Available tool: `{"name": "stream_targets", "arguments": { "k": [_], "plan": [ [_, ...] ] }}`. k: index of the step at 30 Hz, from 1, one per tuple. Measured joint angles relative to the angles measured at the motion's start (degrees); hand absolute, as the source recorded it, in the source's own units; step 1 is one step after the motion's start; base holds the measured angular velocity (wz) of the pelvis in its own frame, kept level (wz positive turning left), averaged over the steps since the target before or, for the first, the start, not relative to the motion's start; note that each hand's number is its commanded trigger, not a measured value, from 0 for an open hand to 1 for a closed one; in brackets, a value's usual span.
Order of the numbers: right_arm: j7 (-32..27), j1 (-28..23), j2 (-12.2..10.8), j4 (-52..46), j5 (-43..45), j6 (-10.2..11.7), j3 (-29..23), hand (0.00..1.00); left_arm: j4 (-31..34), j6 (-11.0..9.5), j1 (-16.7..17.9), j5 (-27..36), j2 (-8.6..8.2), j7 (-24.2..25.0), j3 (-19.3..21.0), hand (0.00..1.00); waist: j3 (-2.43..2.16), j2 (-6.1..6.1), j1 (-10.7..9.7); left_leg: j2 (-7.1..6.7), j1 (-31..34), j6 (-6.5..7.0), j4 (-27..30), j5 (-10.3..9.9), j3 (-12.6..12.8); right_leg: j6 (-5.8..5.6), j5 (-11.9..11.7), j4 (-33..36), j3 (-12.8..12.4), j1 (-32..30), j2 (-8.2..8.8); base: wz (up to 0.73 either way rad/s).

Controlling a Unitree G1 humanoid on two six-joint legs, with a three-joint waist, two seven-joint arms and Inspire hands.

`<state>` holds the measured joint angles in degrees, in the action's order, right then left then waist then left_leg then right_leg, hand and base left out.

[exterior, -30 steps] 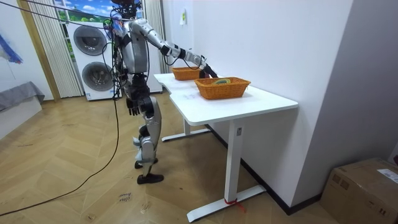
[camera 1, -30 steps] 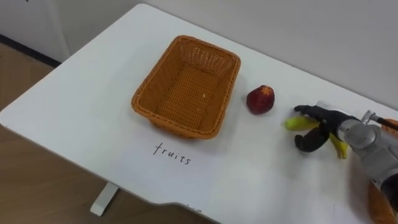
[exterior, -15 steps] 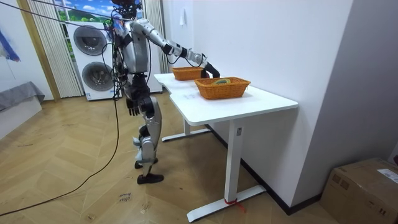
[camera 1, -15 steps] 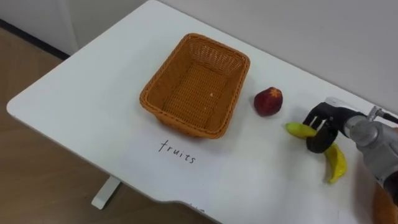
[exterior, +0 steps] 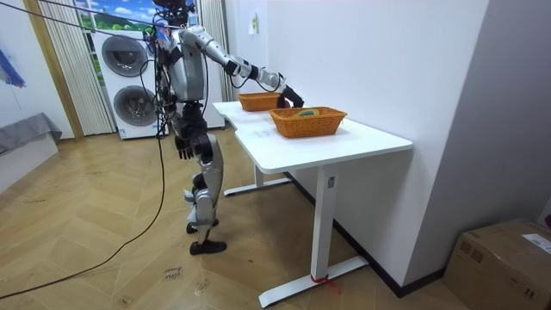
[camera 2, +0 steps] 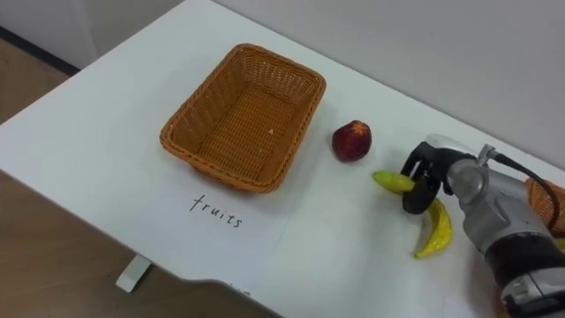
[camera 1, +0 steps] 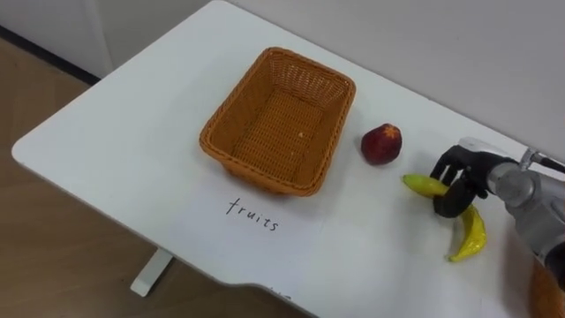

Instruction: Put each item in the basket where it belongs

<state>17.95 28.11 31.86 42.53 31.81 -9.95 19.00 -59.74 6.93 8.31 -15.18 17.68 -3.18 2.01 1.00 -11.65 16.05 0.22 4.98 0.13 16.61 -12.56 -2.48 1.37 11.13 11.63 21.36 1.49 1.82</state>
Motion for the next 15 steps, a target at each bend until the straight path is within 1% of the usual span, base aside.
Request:
{"name": "stream_targets", "arguments": {
  "k": [3, 6, 9, 12, 15],
  "plan": [
    [1.22, -0.47, 0.01, -2.53, -0.04, -0.17, 0.04, 1.0, 0.0, 0.02, 0.0, 0.0, 0.0, 0.09, 0.05, 0.0, -0.03, 0.03, -0.03, 0.02, -0.09, 0.0, -0.07, 0.0, 0.23, 0.04, -0.02, -0.01, -0.69, -0.09, -0.08, -0.07],
    [2.66, -2.24, 0.02, -6.86, -0.1, -0.14, 0.15, 1.0, 0.0, 0.11, -0.13, 0.04, -0.01, -0.06, 0.12, 0.0, -0.1, -0.06, -0.01, 0.02, -0.66, 0.01, -0.24, 0.0, 0.24, 0.04, -0.02, -0.01, -0.86, 0.35, -0.08, 0.0],
    [4.34, -2.88, 0.02, -9.72, -0.08, -0.1, 0.17, 1.0, -0.16, 0.13, -0.47, 0.04, -0.06, -0.09, 0.27, 0.0, -0.14, -0.01, 0.0, 0.04, -0.8, 0.01, -0.28, 0.01, 0.25, 0.04, -0.02, -0.08, -0.96, 0.42, -0.11, 0.0],
    [4.78, -3.86, 0.02, -11.53, -0.05, -0.07, 0.16, 1.0, -1.21, 0.17, -0.95, 0.03, -0.09, -0.38, 1.3, 0.0, -0.15, 0.02, -0.04, 0.03, -0.96, 0.0, 0.02, 0.02, 0.26, 0.04, -0.02, -0.09, -1.0, 0.56, -0.12, 0.0],
    [4.77, -4.42, 0.05, -11.77, -0.64, 0.1, 0.13, 1.0, -1.78, 0.19, -0.95, 0.06, -0.08, -0.77, 1.34, 0.0, -0.2, -0.05, -0.26, 0.0, -1.29, 0.0, 0.0, 0.03, 0.29, 0.04, -0.02, -0.09, -1.02, 0.9, -0.09, 0.0]
  ]
}}
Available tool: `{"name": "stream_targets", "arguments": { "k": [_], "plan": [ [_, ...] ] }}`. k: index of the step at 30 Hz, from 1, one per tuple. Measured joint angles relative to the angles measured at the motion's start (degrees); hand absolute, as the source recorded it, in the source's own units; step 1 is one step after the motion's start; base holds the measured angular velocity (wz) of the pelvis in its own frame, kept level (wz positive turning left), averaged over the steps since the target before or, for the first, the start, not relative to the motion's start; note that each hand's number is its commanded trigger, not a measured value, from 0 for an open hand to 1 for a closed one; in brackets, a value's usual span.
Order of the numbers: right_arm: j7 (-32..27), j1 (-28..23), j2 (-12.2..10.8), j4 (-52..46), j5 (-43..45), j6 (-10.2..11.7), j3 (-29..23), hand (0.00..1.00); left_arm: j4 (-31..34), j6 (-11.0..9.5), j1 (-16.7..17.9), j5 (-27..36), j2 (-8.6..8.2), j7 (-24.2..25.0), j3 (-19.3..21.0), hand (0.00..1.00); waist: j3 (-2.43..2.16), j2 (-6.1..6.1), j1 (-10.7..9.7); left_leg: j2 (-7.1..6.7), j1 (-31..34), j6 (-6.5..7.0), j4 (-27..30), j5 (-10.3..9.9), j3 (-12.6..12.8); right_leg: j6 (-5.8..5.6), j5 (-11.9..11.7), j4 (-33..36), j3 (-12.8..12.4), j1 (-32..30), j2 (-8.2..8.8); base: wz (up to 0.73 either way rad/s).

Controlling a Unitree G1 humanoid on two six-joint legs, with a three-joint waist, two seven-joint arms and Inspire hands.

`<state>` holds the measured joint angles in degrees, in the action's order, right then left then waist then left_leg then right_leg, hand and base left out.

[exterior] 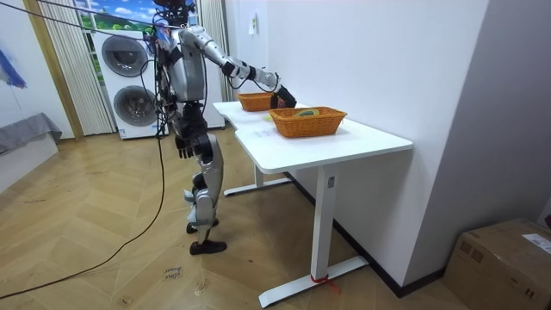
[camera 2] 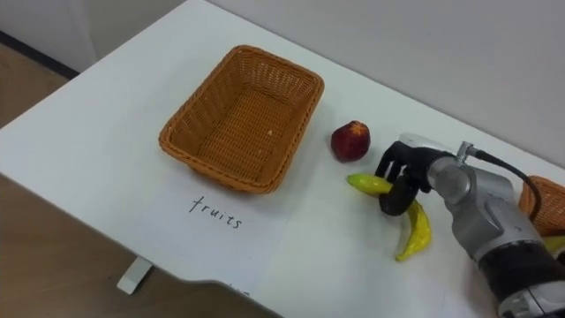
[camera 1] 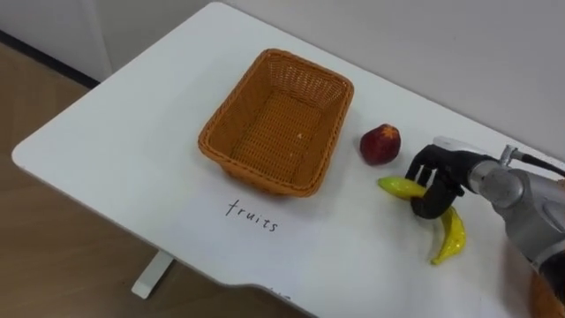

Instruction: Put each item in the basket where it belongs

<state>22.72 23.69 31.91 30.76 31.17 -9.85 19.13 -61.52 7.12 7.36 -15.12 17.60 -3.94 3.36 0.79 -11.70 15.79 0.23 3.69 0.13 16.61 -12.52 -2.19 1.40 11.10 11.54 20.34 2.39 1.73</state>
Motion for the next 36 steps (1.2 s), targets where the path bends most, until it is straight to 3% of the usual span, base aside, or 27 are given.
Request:
{"name": "stream_targets", "arguments": {
  "k": [6, 12, 21, 29, 36],
  "plan": [
    [-0.02, -0.66, 0.13, -0.64, -1.8, 0.67, -0.83, 1.0, -0.1, -0.04, 0.81, -0.09, 0.0, -0.4, 1.07, 0.0, -0.47, -0.35, -1.88, 0.02, -0.76, -0.04, -0.44, 0.02, 0.1, 0.0, 0.0, -0.14, -0.46, 0.59, -0.13, -0.01],
    [-0.08, -0.83, 0.49, -5.68, -0.4, 0.79, -4.02, 1.0, 1.39, -0.45, 3.18, -0.18, -0.01, -0.51, 1.08, 0.0, -0.59, -0.23, -4.41, 0.02, -1.32, -0.07, -0.19, 0.06, 0.5, 0.03, -0.05, 0.14, -1.35, 0.83, -0.17, -0.05],
    [-0.03, -0.84, 2.48, -11.83, 1.24, 1.52, -6.36, 1.0, 2.28, -1.21, 5.09, -0.14, -0.02, -0.5, 1.33, 0.0, -0.66, 0.43, -6.26, 0.12, -2.41, -0.02, -1.06, 0.05, 1.38, 0.07, -0.33, 0.08, -2.74, 1.6, -0.27, -0.05],
    [-0.17, -0.84, 4.05, -16.71, 0.27, 1.04, -7.14, 1.0, 2.62, -1.22, 5.62, 0.0, -0.07, -0.77, 3.31, 0.0, -0.66, 0.52, -6.58, 0.18, -2.49, -0.02, -1.27, 0.05, 1.62, 0.06, -0.34, 0.03, -3.05, 1.44, -0.32, -0.01],
    [-0.77, -1.36, 4.06, -23.56, -2.51, 1.37, -7.93, 1.0, 2.62, -1.29, 5.64, -0.04, -0.66, -0.77, 4.95, 0.0, -0.64, 1.2, -6.39, 0.22, -3.36, -0.01, -1.93, 0.06, 1.88, 0.04, -0.35, -0.01, -3.21, 1.89, -0.29, -0.02]
  ]
}}
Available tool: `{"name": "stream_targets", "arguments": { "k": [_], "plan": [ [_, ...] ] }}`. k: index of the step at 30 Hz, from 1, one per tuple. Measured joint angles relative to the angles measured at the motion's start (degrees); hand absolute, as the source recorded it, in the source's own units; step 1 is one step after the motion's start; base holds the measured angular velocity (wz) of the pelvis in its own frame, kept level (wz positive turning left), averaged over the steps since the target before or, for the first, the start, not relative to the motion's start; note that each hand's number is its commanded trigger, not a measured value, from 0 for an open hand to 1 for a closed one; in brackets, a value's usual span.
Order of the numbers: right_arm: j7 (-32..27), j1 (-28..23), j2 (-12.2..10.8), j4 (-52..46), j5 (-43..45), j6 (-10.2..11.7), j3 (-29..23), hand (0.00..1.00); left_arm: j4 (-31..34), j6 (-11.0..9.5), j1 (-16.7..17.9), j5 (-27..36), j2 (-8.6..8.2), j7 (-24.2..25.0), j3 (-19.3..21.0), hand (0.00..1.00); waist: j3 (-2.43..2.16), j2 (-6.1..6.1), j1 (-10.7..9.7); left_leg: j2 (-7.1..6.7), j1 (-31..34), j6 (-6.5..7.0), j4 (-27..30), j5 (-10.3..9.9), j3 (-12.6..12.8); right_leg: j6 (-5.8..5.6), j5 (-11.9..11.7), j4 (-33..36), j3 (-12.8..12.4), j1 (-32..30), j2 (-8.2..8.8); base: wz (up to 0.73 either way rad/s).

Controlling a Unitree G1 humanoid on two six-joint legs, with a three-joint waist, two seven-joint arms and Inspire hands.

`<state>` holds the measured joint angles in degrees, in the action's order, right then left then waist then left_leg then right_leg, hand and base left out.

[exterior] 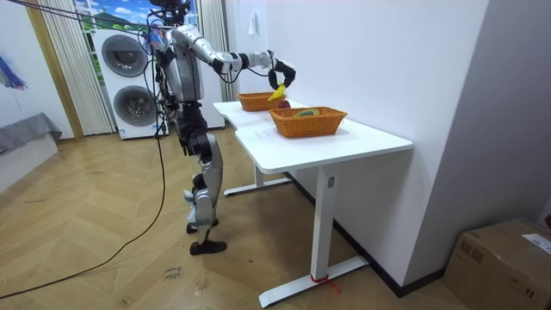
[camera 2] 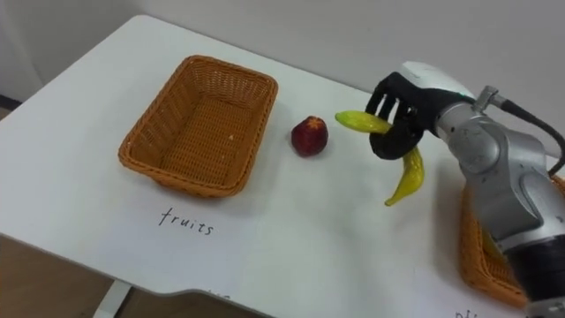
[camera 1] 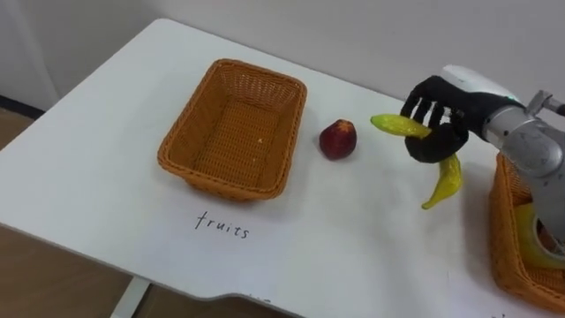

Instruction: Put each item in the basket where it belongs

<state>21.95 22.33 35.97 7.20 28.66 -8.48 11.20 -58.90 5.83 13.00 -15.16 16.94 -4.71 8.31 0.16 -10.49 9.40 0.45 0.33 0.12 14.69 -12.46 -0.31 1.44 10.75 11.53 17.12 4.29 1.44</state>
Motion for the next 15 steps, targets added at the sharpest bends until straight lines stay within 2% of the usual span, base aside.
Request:
{"name": "stream_targets", "arguments": {
  "k": [3, 10, 15],
  "plan": [
    [0.01, -0.22, -0.02, -1.8, -0.29, 0.16, 0.0, 1.0, 0.0, 0.02, 0.0, -0.05, -0.4, -0.01, -0.05, 0.0, 0.13, 0.22, 0.14, -0.04, -0.62, 0.01, -0.27, 0.01, 0.0, -0.02, 0.0, -0.02, 0.16, 0.5, 0.06, 0.0],
    [-0.18, -0.21, -0.02, -6.25, 1.22, -0.23, -0.02, 1.0, 1.43, 0.11, 0.35, -0.09, -0.55, -0.11, -0.03, 0.0, 0.02, 0.14, 0.4, -0.16, -1.0, 0.08, -1.05, 0.37, -0.01, -0.03, 0.01, -0.04, 0.17, 0.59, 0.15, 0.0],
    [-0.23, -0.21, -0.12, -7.19, 1.44, -0.37, -0.02, 1.0, 1.5, 0.12, 0.29, -0.28, -0.85, -0.11, -0.07, 0.0, 0.03, 0.15, 1.85, -0.17, -1.03, 0.09, -1.0, 0.39, -0.06, -0.03, 0.01, -0.02, 0.32, 0.64, 0.17, 0.0]
  ]
}}
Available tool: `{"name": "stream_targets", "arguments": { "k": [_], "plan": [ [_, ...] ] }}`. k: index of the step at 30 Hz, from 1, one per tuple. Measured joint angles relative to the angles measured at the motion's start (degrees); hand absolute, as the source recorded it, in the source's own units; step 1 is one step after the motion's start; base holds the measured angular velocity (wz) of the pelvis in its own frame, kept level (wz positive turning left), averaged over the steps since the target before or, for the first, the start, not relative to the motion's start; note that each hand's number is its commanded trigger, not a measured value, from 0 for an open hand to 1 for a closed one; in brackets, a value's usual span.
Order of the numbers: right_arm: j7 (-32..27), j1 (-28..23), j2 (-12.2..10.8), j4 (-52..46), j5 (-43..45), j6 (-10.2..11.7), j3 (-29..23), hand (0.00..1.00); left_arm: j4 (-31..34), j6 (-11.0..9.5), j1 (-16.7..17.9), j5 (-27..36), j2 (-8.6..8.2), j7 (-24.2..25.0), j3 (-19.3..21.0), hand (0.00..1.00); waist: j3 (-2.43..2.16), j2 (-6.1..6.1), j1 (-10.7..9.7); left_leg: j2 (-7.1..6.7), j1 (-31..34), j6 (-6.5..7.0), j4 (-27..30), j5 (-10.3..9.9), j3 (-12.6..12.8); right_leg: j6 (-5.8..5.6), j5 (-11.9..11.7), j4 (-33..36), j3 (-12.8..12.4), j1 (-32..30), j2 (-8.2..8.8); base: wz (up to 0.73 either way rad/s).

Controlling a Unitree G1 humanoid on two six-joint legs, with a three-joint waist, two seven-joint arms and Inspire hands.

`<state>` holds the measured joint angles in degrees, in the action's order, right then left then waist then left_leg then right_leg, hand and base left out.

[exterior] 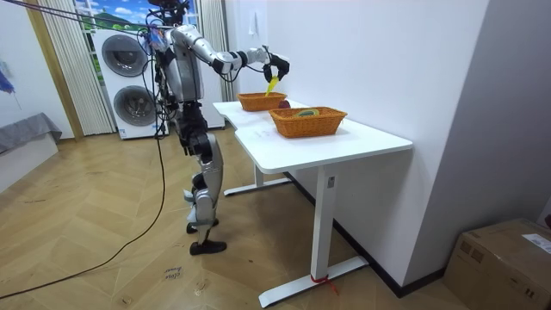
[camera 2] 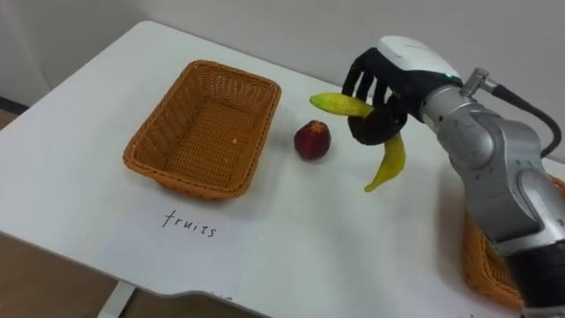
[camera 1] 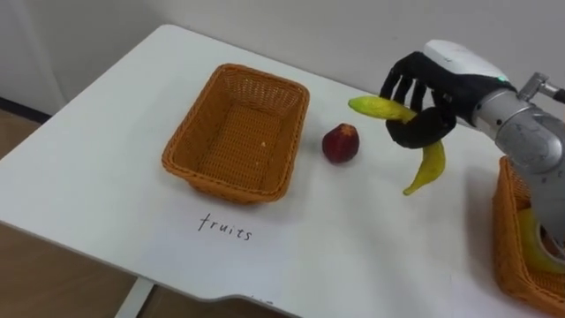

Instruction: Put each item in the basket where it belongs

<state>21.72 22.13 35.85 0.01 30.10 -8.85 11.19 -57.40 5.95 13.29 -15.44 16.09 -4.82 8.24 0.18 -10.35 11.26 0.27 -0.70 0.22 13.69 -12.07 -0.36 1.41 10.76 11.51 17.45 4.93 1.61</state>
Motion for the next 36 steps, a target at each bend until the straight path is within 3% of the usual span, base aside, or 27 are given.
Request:
{"name": "stream_targets", "arguments": {
  "k": [7, 12, 17, 22, 29, 36],
  "plan": [
    [0.06, 0.0, -0.08, -2.84, 0.29, -0.89, 1.44, 1.0, -0.02, 0.09, 1.11, 0.0, -0.23, -0.02, -0.39, 0.0, 0.25, -0.53, 2.07, 0.0, -0.37, -0.06, -0.37, 0.04, -0.32, -0.02, 0.01, 0.0, -0.07, 0.23, -0.04, 0.01],
    [0.08, 0.01, -3.1, -3.78, 2.07, -1.89, 2.17, 1.0, -0.02, 0.5, 1.56, 0.02, -0.23, 0.0, -0.35, 0.0, 0.76, -1.64, 4.08, -0.05, -0.33, -0.05, -0.34, 0.04, -0.48, -0.02, 0.01, -0.01, -0.04, 0.25, -0.02, 0.0],
    [0.14, 0.05, -5.03, -3.78, 2.09, -1.98, 3.41, 1.0, -0.04, 0.41, 1.49, 0.05, -0.43, -0.01, -0.35, 0.0, 0.79, -1.67, 5.51, -0.12, 0.18, -0.04, -0.18, 0.03, -0.79, -0.03, 0.01, -0.01, 0.27, -0.08, 0.02, 0.03],
    [0.18, 0.17, -5.25, -3.78, 2.11, -2.13, 3.59, 1.0, 0.0, 0.37, 1.55, 0.08, -0.99, -0.02, -0.46, 0.0, 0.82, -1.63, 6.75, -0.15, 0.82, -0.06, -0.16, 0.04, -1.41, -0.05, 0.03, -0.02, 1.34, -0.33, 0.09, 0.08],
    [-1.07, 3.74, -7.15, -3.71, 4.47, -2.49, 9.61, 1.0, -0.69, 0.44, 2.38, 0.18, -0.9, -0.84, -1.66, 0.0, 0.48, -2.21, 8.08, -0.12, 1.2, -0.16, -0.47, 0.15, -1.93, -0.08, 0.05, 0.04, 2.27, -0.77, 0.06, 0.05],
    [-3.56, 7.16, -7.83, -2.15, 4.36, -2.38, 12.85, 1.0, -1.17, 0.46, 2.14, 0.28, -0.94, -1.28, -2.44, 0.0, 0.59, -2.61, 8.91, -0.63, 1.0, -0.14, -0.36, 0.14, -3.74, -0.2, 0.12, -1.13, 3.79, 0.78, 0.13, 0.15]
  ]
}}
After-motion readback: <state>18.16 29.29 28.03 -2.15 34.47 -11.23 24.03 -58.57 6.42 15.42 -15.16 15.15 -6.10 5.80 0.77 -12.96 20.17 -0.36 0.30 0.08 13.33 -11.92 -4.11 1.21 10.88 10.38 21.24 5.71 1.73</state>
